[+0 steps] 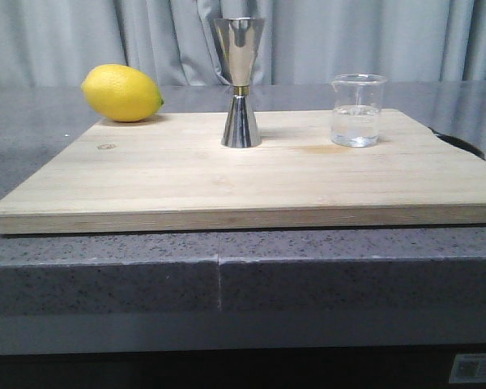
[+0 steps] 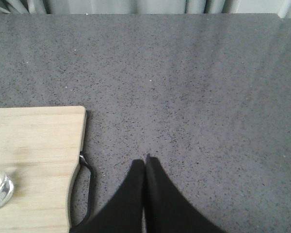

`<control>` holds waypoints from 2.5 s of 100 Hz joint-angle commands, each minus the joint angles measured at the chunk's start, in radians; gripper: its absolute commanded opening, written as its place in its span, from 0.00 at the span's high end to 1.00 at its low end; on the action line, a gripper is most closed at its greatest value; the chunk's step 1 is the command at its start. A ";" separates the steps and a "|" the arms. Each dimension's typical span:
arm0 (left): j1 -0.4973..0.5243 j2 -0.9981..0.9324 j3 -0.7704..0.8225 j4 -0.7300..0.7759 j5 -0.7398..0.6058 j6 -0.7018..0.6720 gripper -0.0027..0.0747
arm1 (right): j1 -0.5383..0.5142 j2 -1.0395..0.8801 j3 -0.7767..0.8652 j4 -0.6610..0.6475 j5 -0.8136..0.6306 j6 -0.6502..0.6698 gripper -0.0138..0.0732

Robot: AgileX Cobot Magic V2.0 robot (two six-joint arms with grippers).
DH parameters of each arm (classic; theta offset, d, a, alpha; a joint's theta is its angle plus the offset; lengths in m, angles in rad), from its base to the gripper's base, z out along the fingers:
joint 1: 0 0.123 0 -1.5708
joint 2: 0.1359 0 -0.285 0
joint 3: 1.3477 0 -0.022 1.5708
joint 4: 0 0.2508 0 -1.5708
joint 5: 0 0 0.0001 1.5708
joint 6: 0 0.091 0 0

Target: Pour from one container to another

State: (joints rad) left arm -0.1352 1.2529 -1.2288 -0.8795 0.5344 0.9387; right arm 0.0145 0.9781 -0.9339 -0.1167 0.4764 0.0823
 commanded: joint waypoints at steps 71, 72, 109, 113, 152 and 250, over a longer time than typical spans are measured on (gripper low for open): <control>-0.006 0.210 -0.037 -0.526 0.496 0.674 0.26 | -0.004 0.063 -0.033 0.007 -0.101 -0.020 0.18; -0.006 0.210 -0.037 -0.533 0.499 0.685 0.26 | -0.004 0.066 -0.033 0.010 -0.100 -0.020 0.18; -0.006 0.354 -0.037 -0.572 0.599 0.797 0.26 | 0.064 0.098 -0.033 0.022 -0.108 -0.020 0.18; -0.006 0.379 -0.037 -0.590 0.621 0.817 0.26 | 0.072 0.098 -0.033 0.022 -0.114 -0.020 0.18; -0.104 0.546 -0.037 -0.638 0.620 0.983 0.26 | 0.084 0.098 -0.033 0.016 -0.117 -0.020 0.18; -0.195 0.663 -0.164 -0.669 0.535 1.000 0.26 | 0.084 0.158 -0.033 0.012 -0.138 -0.020 0.18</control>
State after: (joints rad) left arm -0.3184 1.9474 -1.3606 -1.4773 1.0425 1.9461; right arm 0.0971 1.1528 -0.9339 -0.0932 0.4198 0.0721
